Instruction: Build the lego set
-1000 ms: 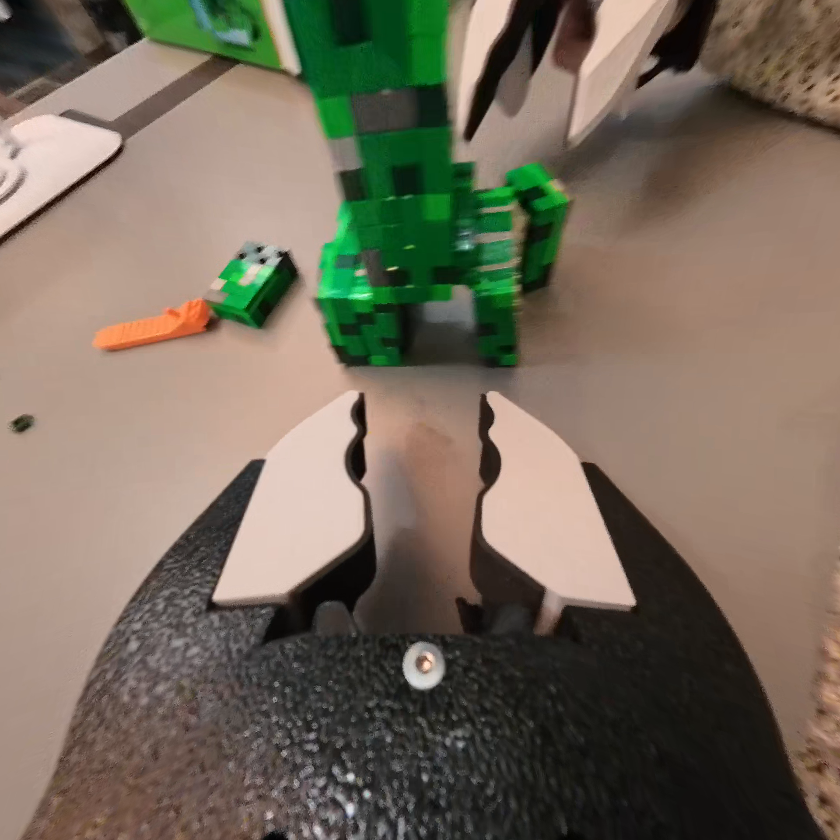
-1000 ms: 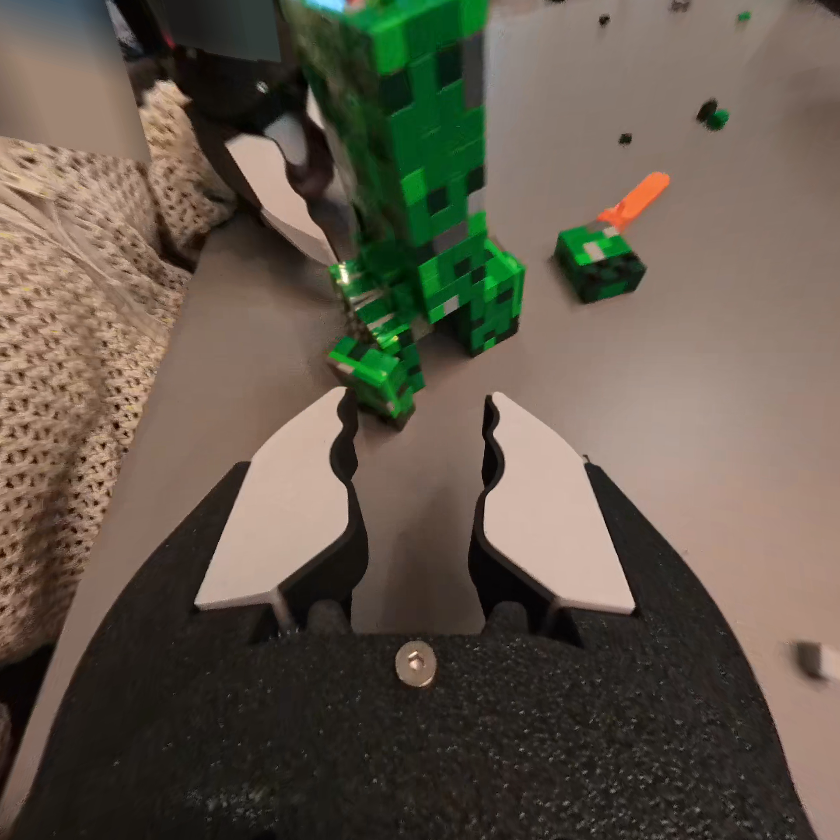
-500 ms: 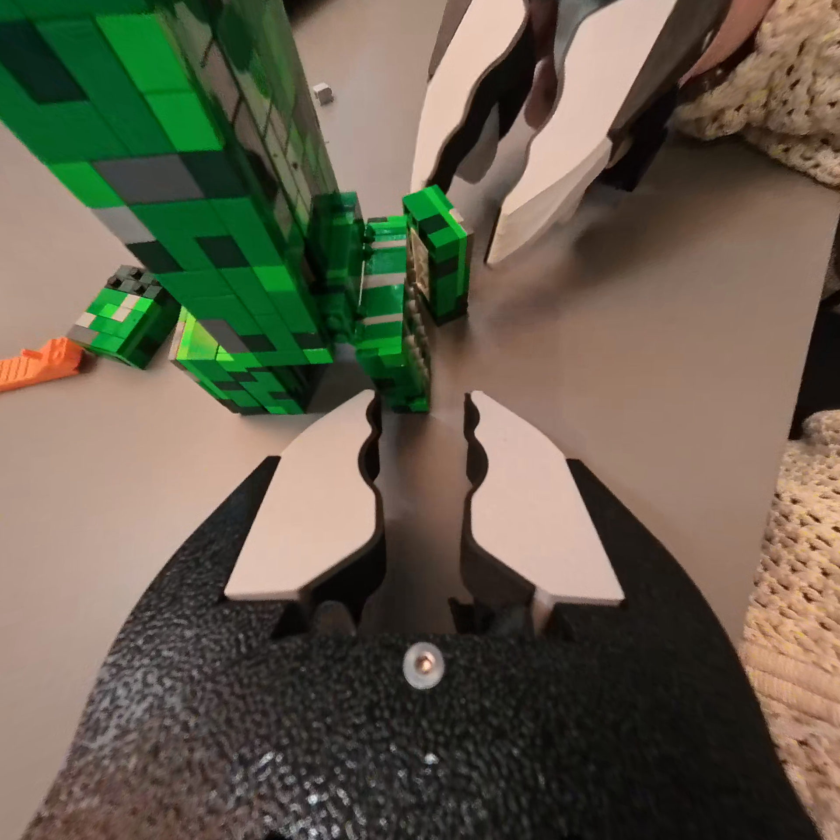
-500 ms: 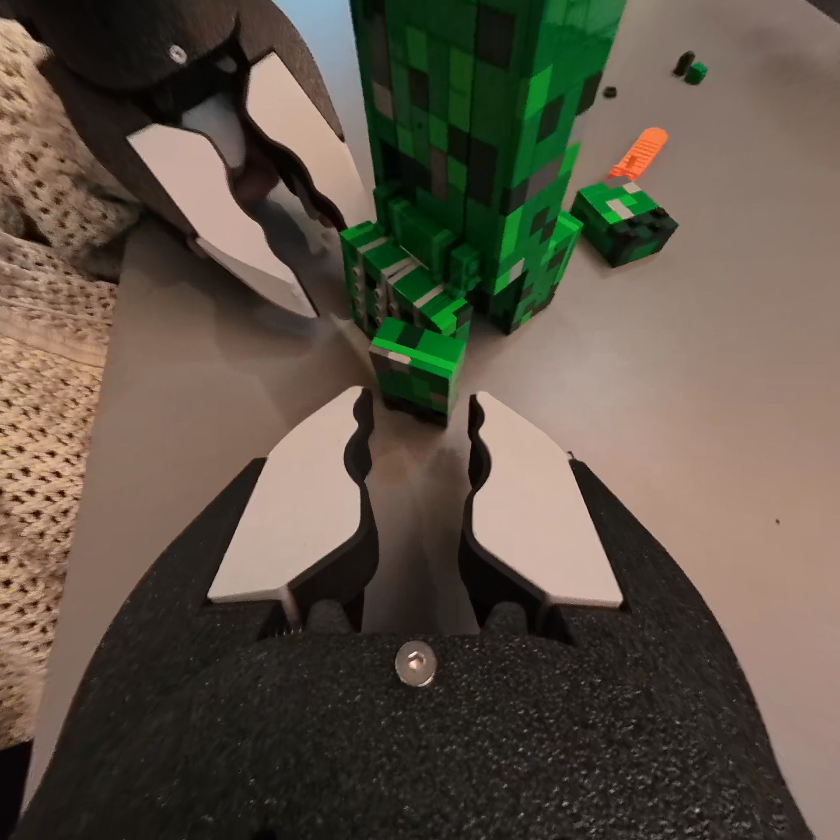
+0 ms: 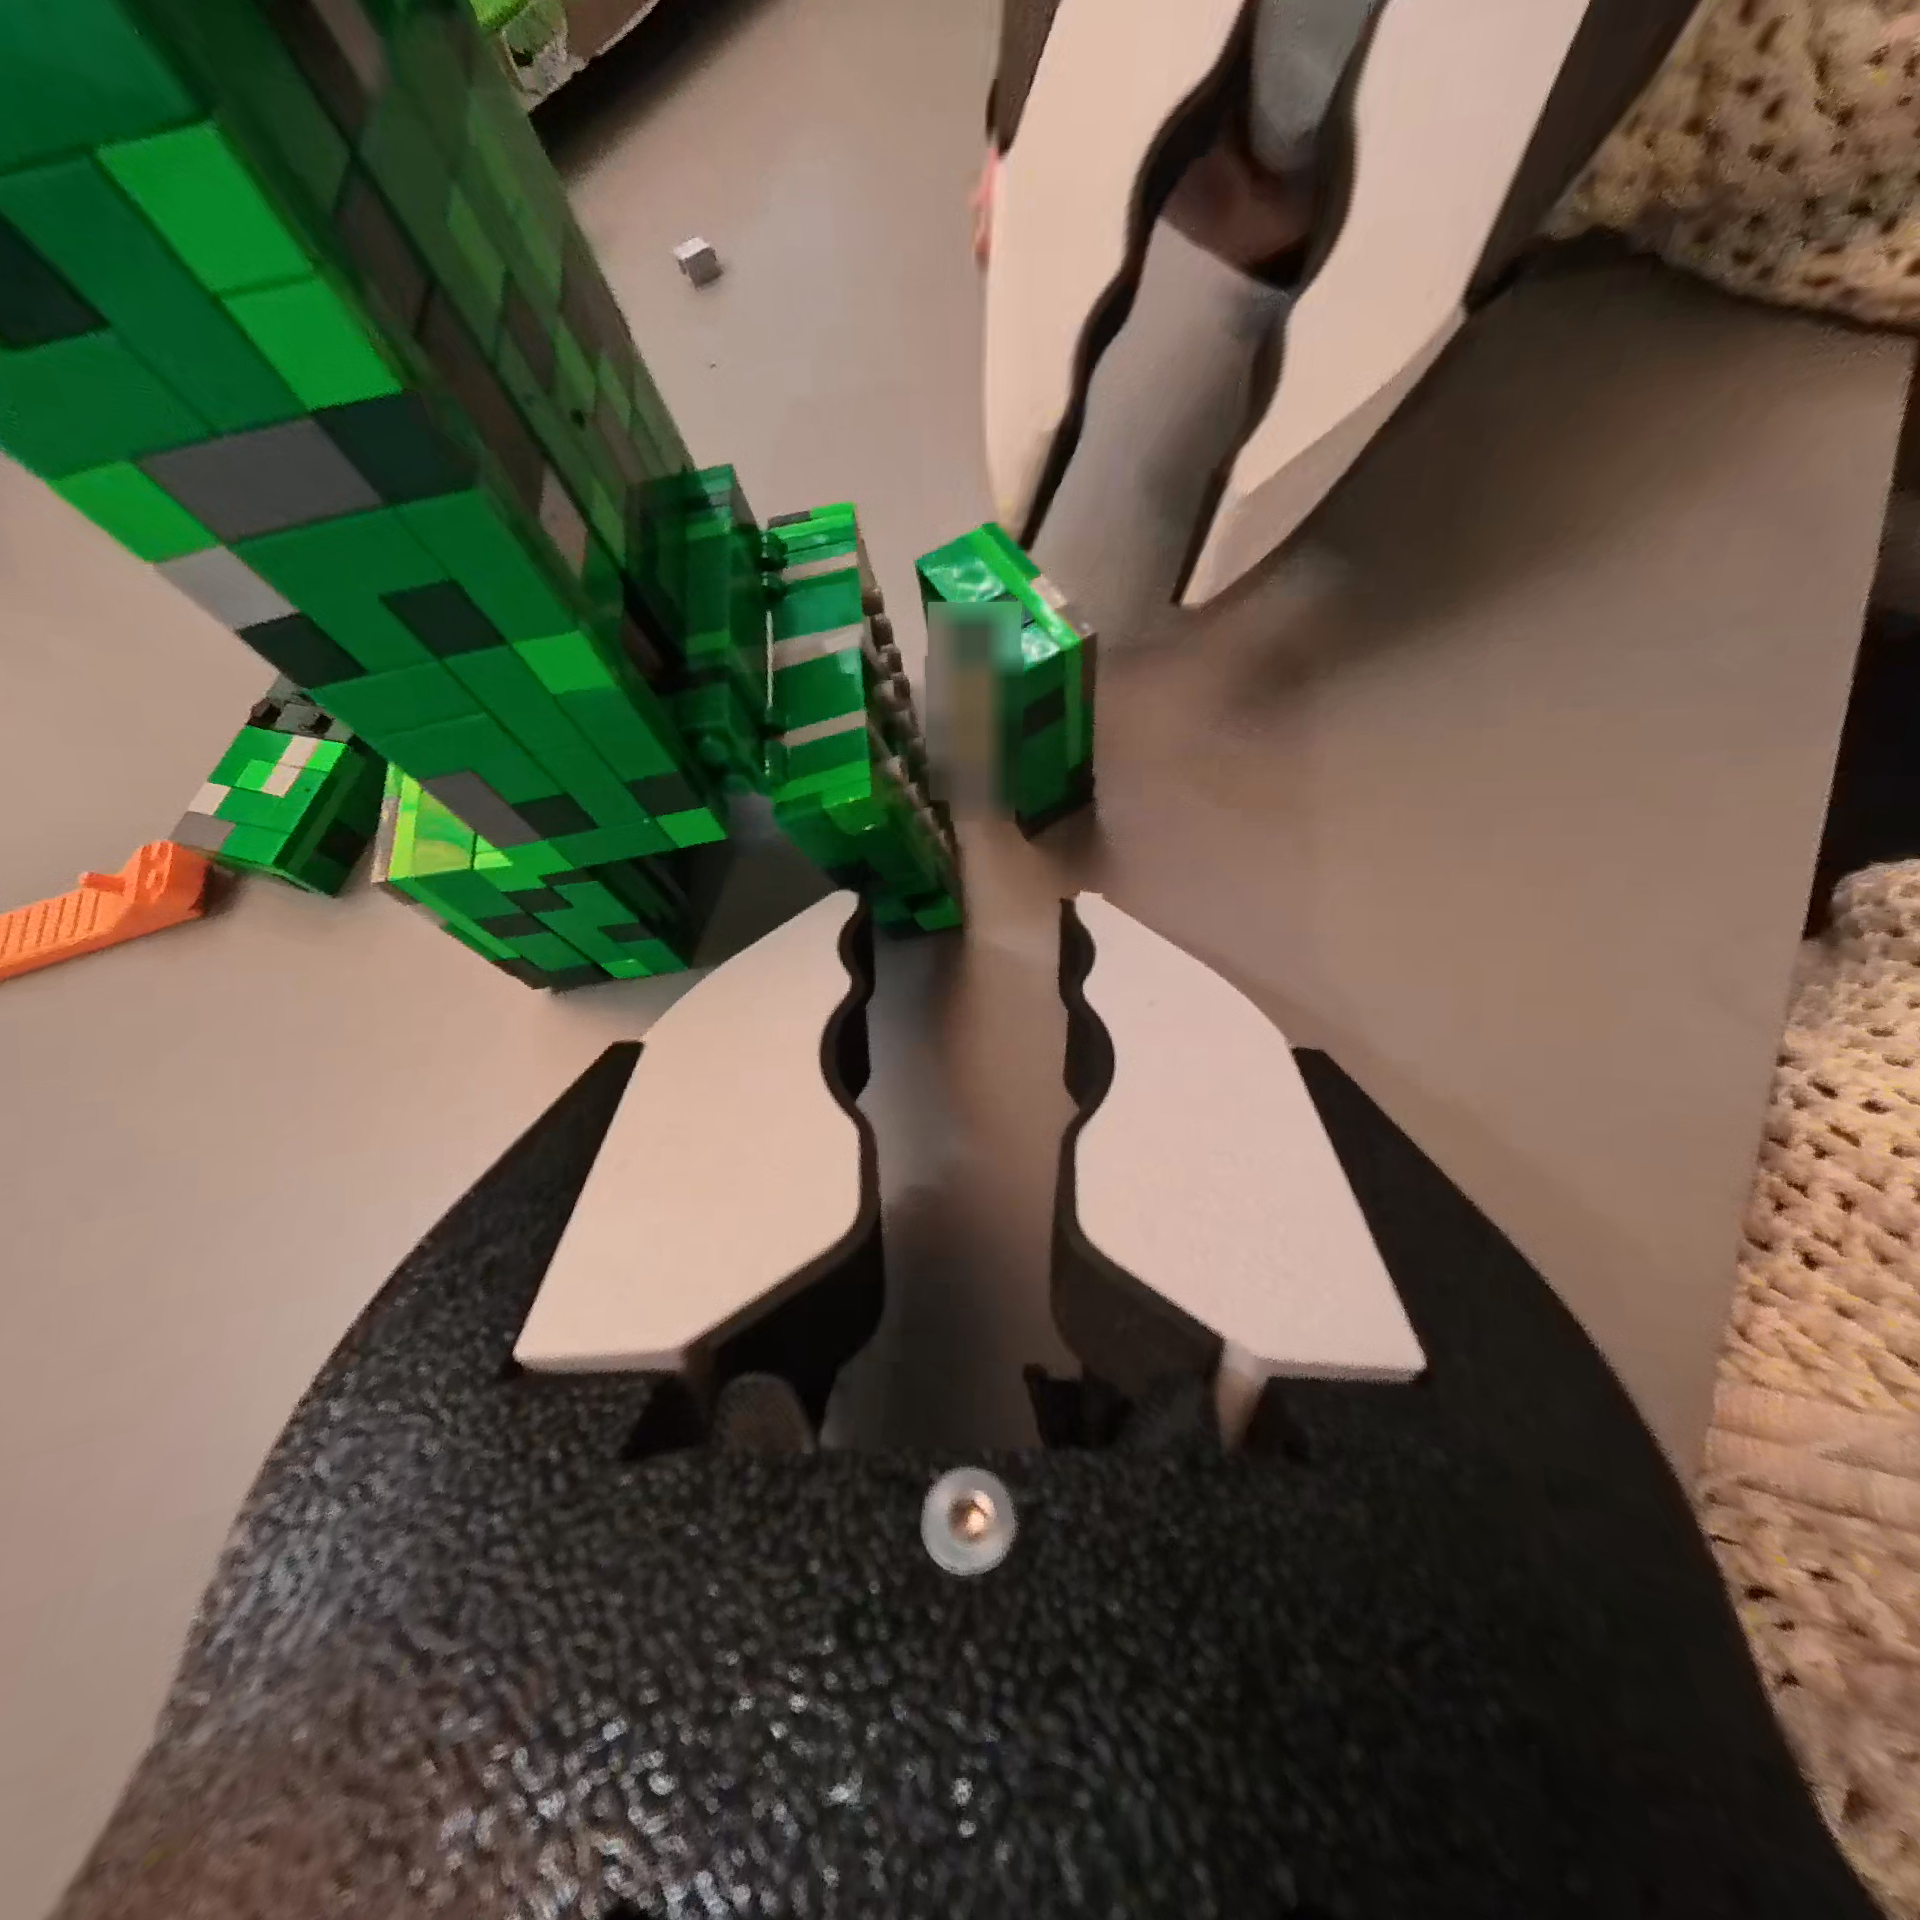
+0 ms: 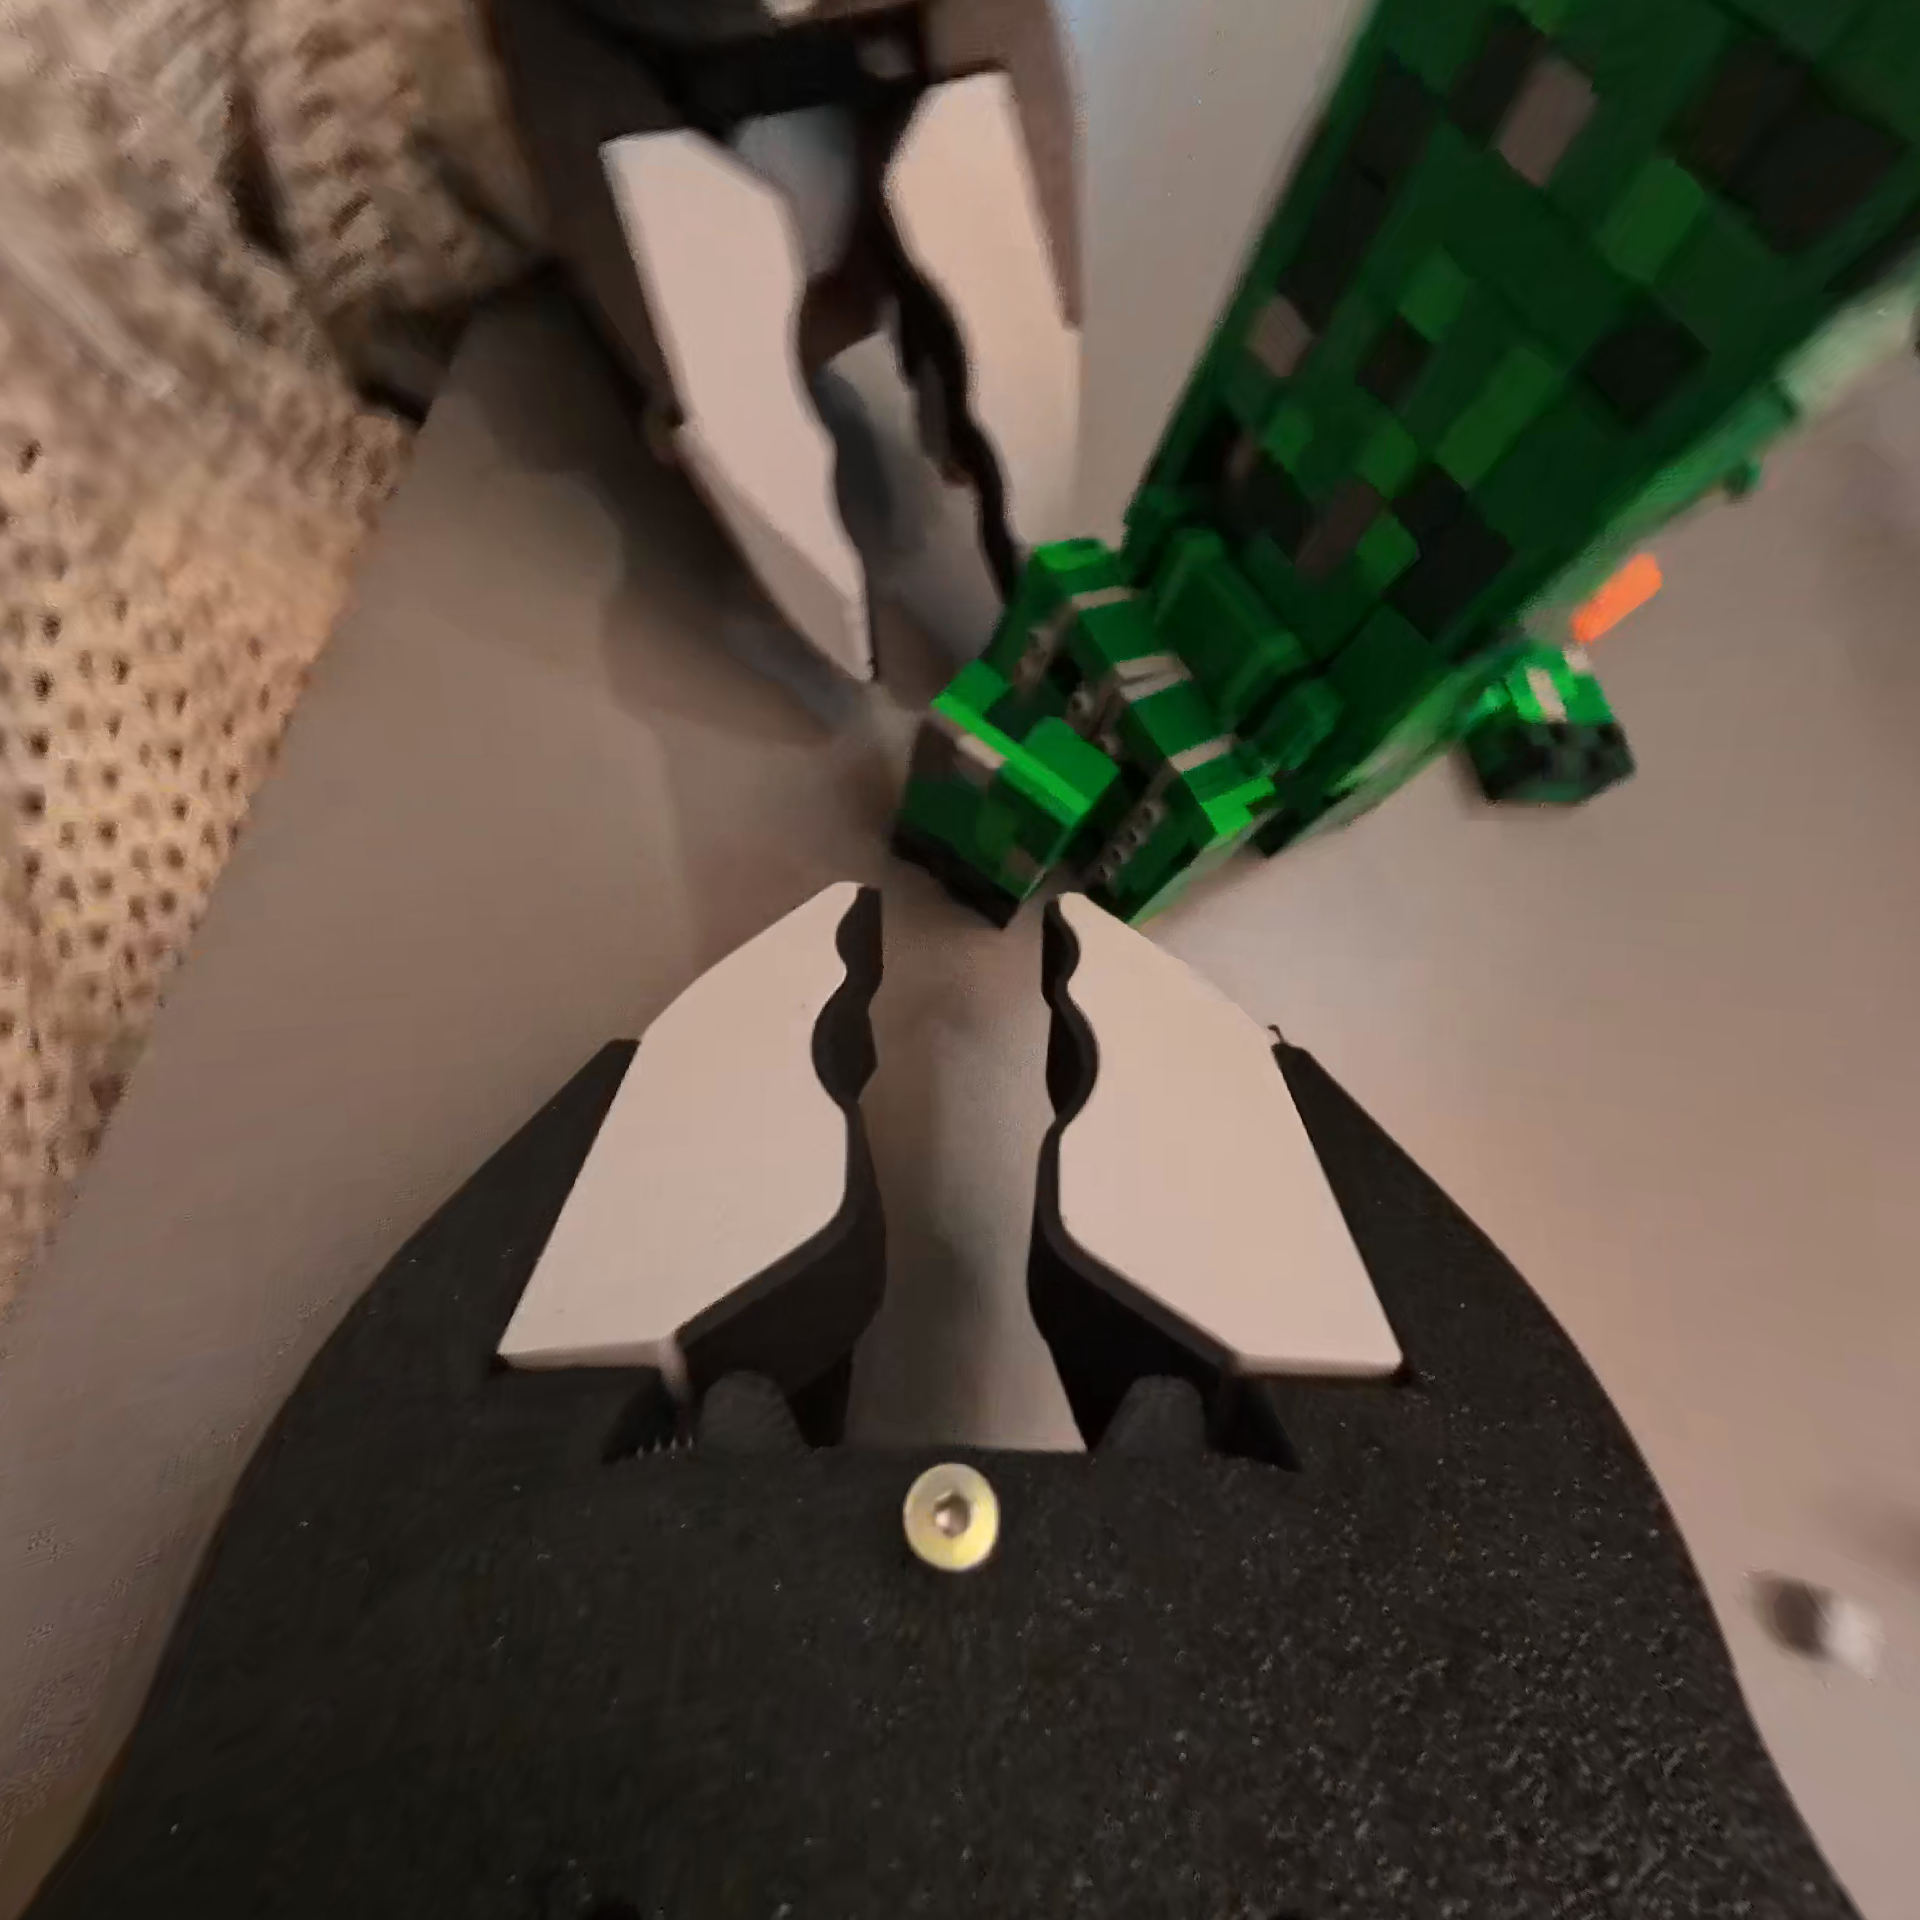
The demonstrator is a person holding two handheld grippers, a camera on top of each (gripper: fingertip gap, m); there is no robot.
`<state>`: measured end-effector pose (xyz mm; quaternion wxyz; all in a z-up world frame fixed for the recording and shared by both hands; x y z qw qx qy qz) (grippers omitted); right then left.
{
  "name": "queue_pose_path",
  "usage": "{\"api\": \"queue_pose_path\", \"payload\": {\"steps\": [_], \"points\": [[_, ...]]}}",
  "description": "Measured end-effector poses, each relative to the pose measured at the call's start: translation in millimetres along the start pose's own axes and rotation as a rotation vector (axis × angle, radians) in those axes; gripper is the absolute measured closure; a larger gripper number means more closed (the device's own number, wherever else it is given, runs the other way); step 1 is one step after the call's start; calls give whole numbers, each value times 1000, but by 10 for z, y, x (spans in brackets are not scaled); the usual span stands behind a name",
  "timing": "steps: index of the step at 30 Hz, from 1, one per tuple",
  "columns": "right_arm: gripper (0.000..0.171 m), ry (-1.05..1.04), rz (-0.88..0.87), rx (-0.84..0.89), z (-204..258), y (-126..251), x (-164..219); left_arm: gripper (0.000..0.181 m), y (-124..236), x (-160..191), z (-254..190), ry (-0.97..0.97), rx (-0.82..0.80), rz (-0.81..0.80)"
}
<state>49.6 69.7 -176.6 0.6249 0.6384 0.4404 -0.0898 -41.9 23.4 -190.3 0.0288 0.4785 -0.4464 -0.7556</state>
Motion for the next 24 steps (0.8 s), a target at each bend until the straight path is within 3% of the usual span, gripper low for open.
{"api": "queue_pose_path", "payload": {"steps": [4, 9, 14, 18, 21, 24], "points": [[144, 197, 88, 61, -96, 21, 65, 143, -2, -3, 37, 30, -8, -3], [128, 382, -98, 108, -158, 10, -126, 134, -27, 5, 48, 65, 30, 14], [123, 582, -26, 55, -128, -49, -221, 127, -59, 19, 26, 66, 65, 41], [130, 626, 0, 7, -140, -115, -235, 124, -67, 23, 9, 40, 48, 49], [145, 643, -6, 36, -136, -136, -226, 125, -47, 11, 13, 16, 3, 31], [146, 613, -1, 63, -130, -137, -232, 127, -60, 20, 12, 5, -16, 45]]}}
Point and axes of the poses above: each gripper's, where its closed fingertips meet, y back along the fingers, x out of its underside, z = x × y across the jaws, the point moved 3 cm from there along y, back along the fingers, and after that the axes turned 11 degrees about z, right-handed, at the moved point
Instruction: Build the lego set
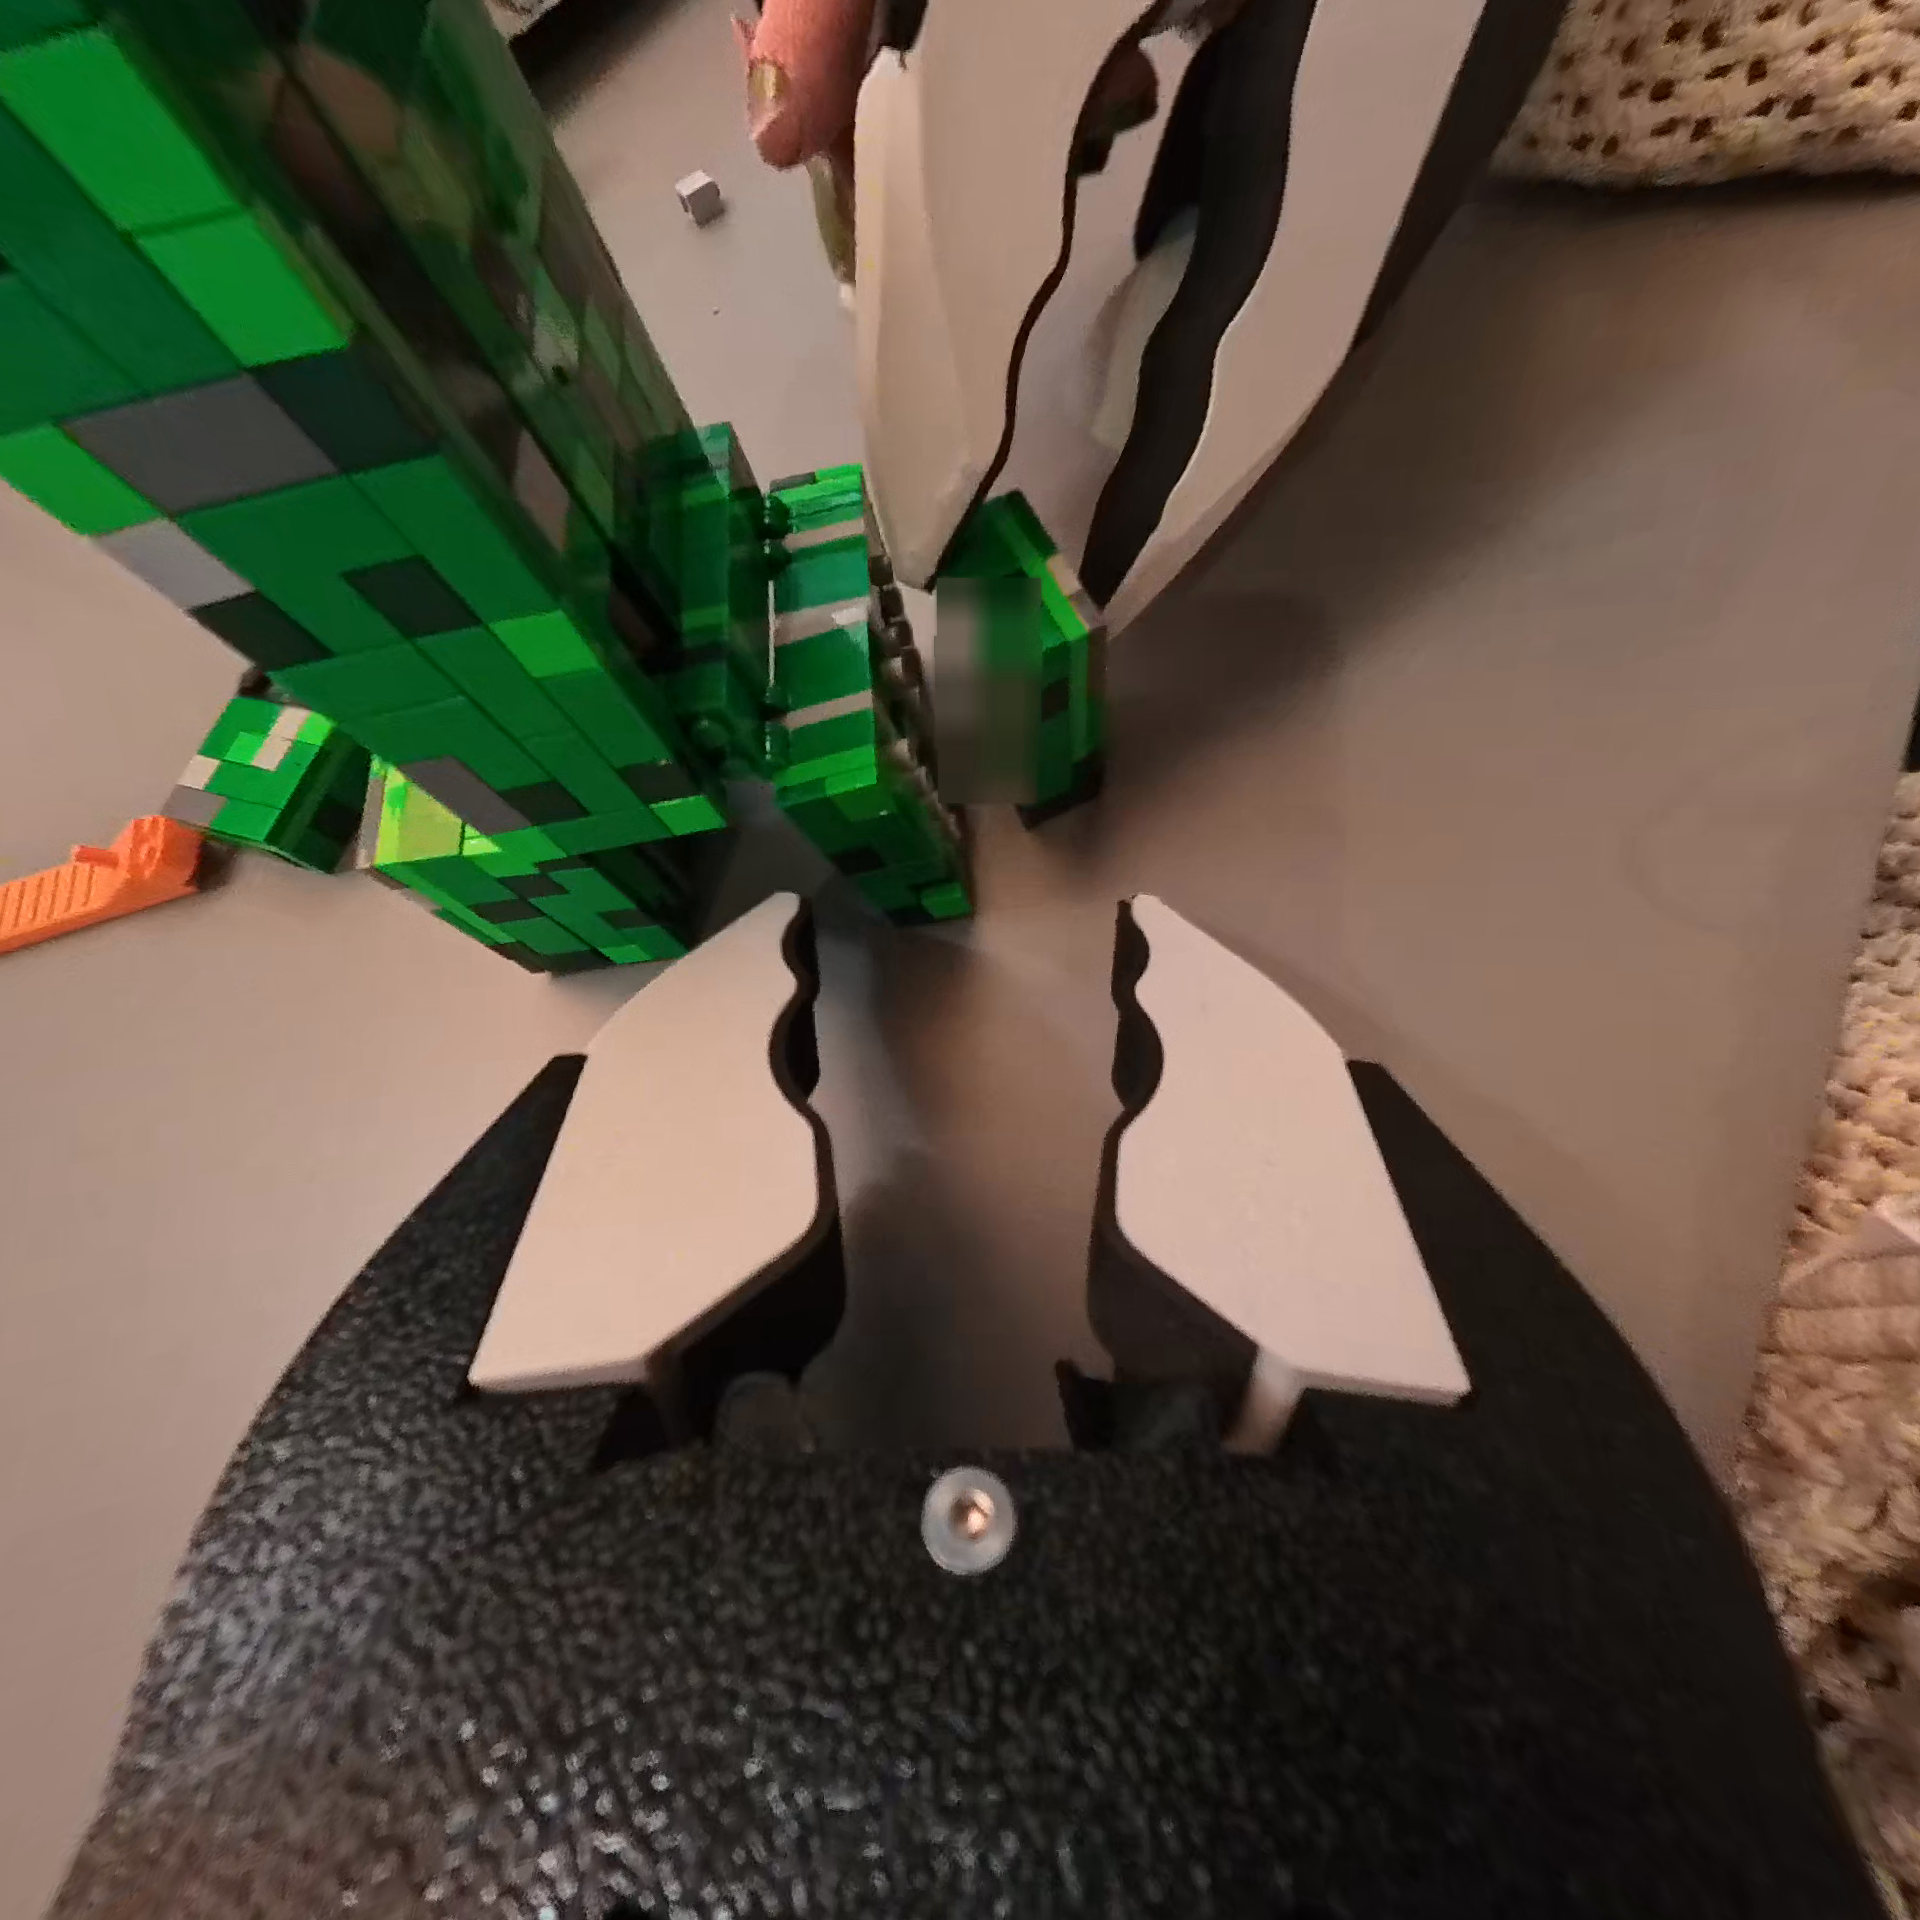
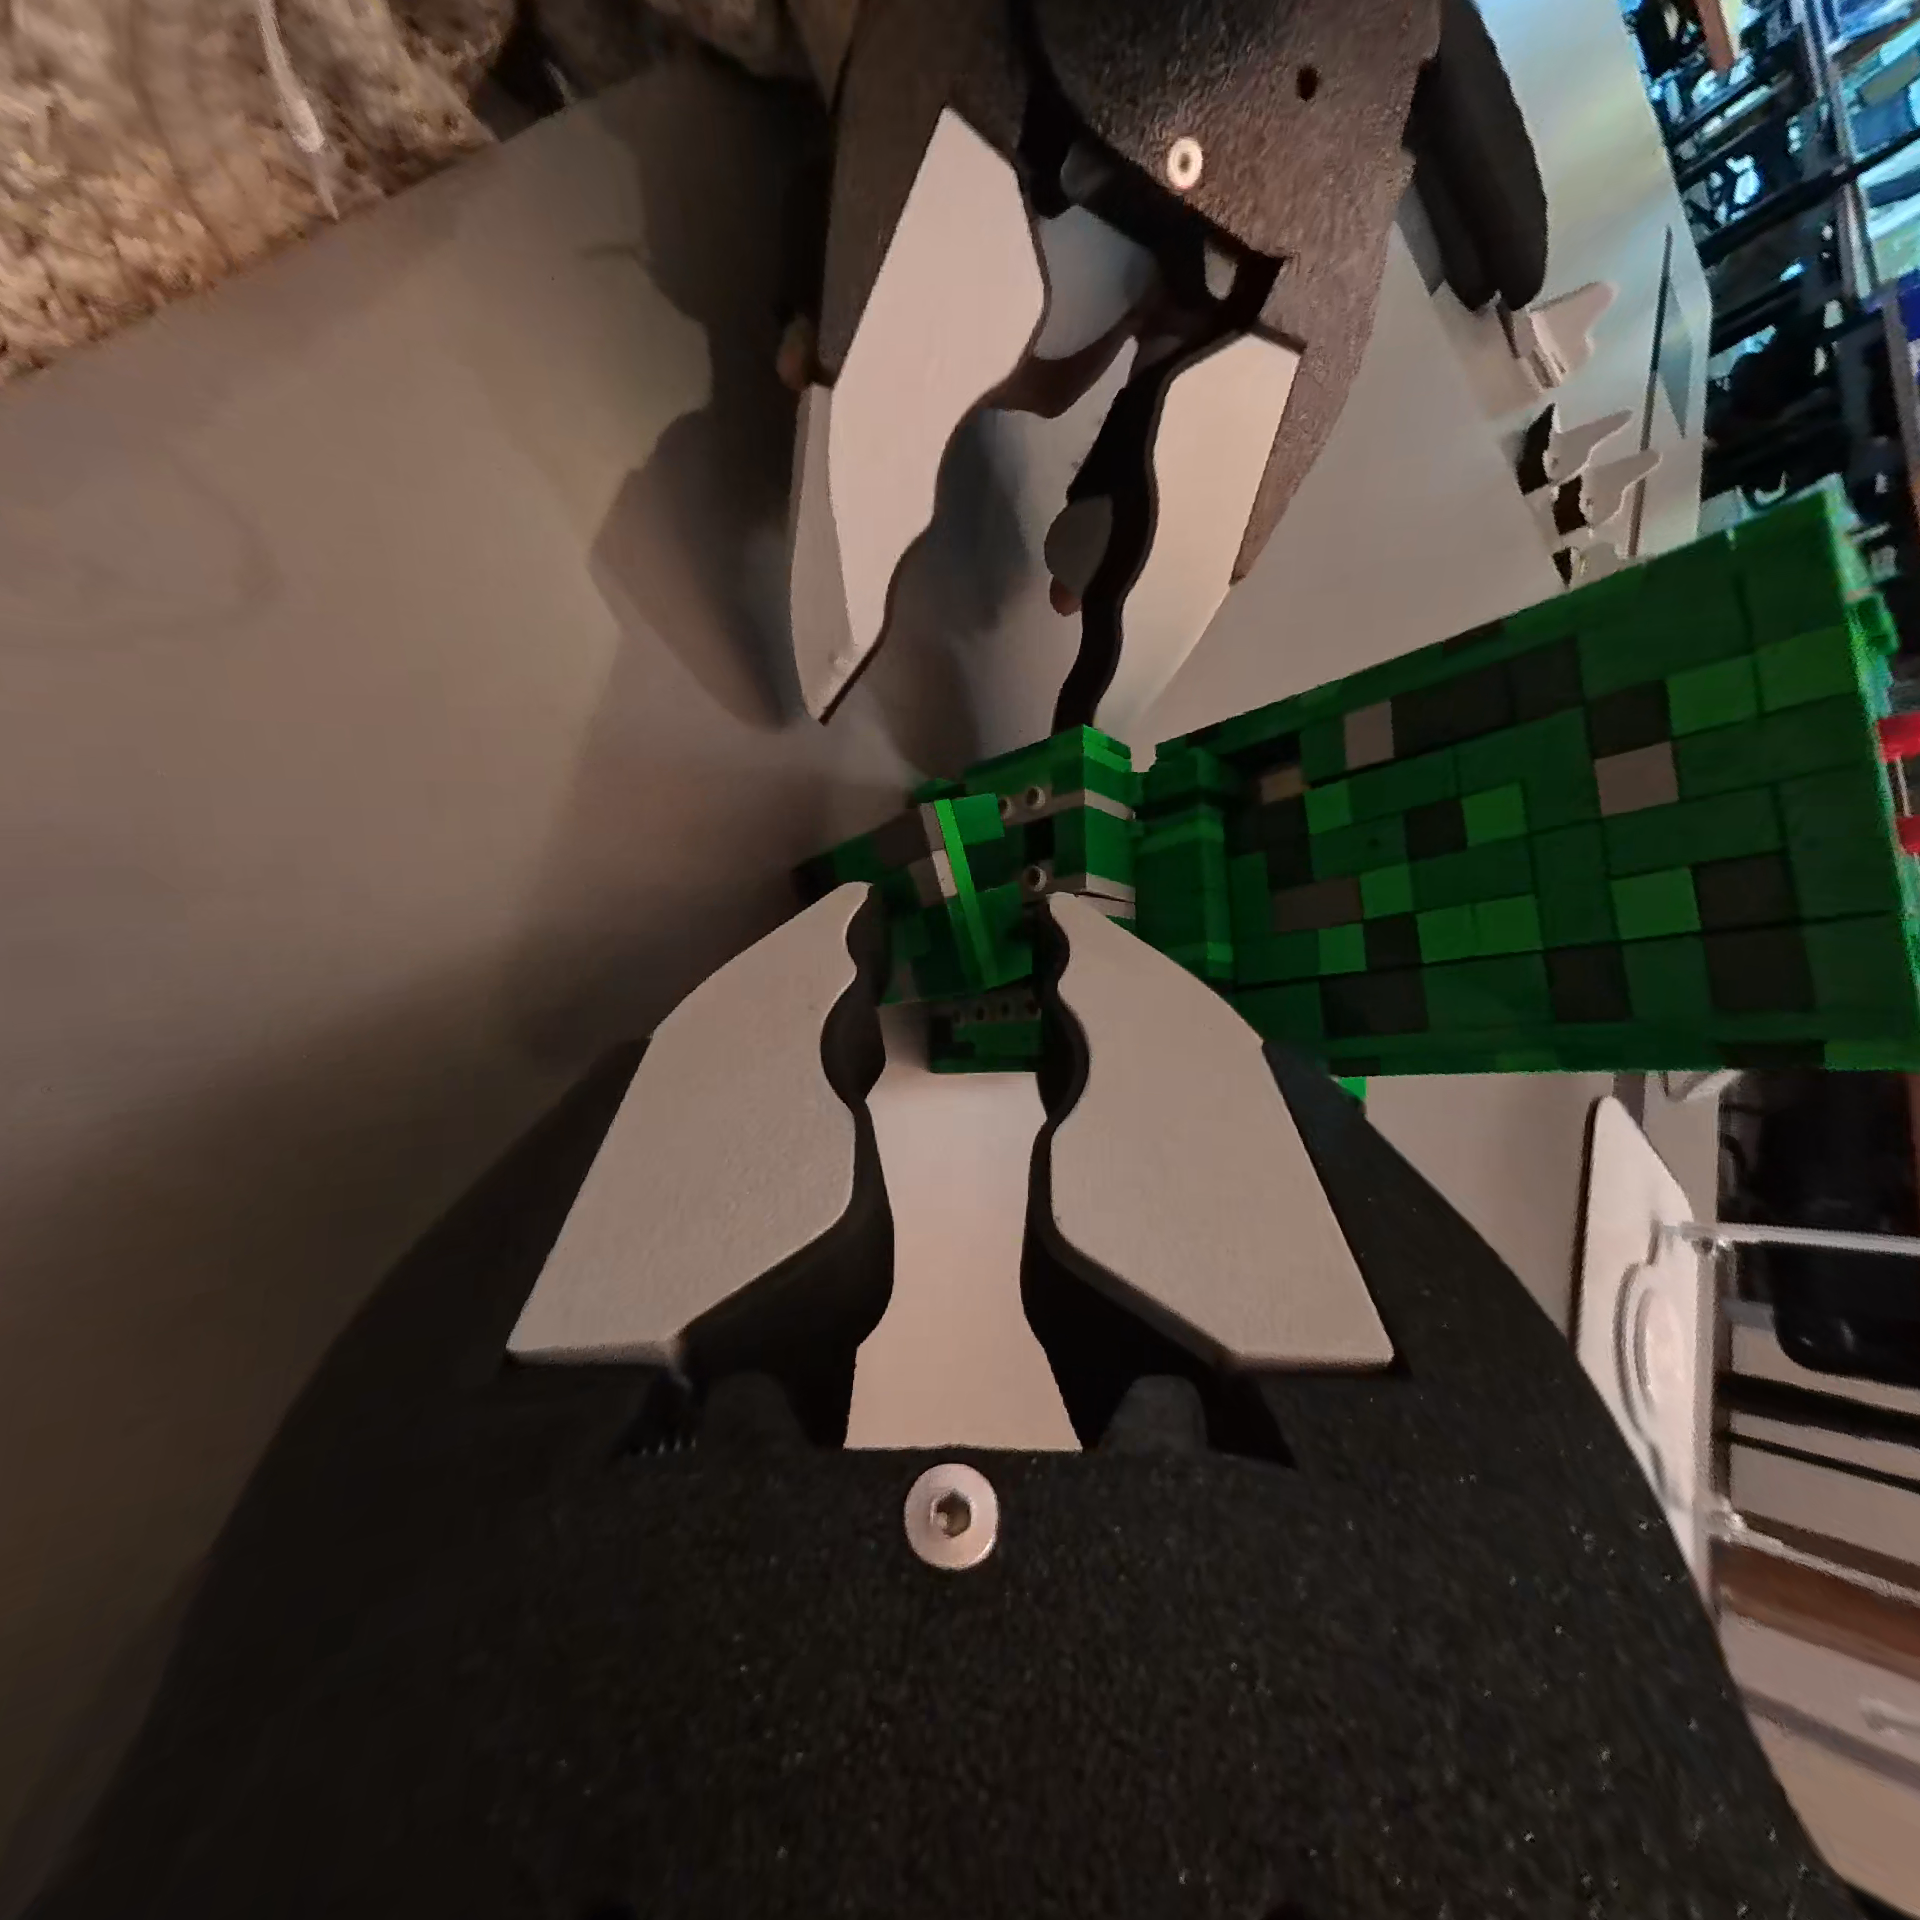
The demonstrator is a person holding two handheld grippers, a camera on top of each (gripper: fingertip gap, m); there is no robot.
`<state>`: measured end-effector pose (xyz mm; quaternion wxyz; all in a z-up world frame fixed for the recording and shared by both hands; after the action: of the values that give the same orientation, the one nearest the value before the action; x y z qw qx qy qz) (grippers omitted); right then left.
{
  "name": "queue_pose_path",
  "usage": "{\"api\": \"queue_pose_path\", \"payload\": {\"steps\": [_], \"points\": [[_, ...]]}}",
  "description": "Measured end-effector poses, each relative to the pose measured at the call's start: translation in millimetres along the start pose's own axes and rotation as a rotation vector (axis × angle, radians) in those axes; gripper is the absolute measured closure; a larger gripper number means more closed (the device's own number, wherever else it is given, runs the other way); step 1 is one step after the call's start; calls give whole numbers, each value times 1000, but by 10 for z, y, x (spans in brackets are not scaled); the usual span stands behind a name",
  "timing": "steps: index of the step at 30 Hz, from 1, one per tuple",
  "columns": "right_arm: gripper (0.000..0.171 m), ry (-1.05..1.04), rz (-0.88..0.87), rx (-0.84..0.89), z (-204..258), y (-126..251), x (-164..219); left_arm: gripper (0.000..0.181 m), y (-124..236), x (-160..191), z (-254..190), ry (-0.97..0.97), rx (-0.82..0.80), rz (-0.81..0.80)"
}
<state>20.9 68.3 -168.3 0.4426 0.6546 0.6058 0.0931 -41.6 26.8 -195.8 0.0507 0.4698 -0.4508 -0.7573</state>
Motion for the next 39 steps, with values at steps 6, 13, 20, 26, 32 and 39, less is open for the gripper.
{"api": "queue_pose_path", "payload": {"steps": [6, 13, 20, 26, 32, 39], "points": [[148, -70, 43, 73, -42, -62, -75, 126, -24, 13, 7, 8, 0, 24], [149, -157, 77, 98, -61, -107, -156, 129, 27, -26, 60, 64, -2, -27], [140, -165, 83, 159, -71, -36, -171, 128, 32, -21, 49, 66, 13, -22], [151, -380, -26, -21, 21, 96, 27, 129, 39, -16, 45, 76, 34, -21], [164, -415, 31, -120, 116, -64, 49, 130, 36, -11, 51, 76, 36, -14], [167, -436, 47, -107, 107, -169, 2, 131, 37, -13, 59, 63, 14, -12]]}}
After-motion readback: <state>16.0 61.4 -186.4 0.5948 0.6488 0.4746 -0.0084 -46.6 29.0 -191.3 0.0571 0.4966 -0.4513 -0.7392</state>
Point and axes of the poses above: each gripper's, where its closed fingertips meet, y back along the fingers, x out of its underside, z = x × y across the jaws, the point moved 3 cm from there along y, back along the fingers, and after that the axes turned 11 degrees about z, right-handed, at the moved point
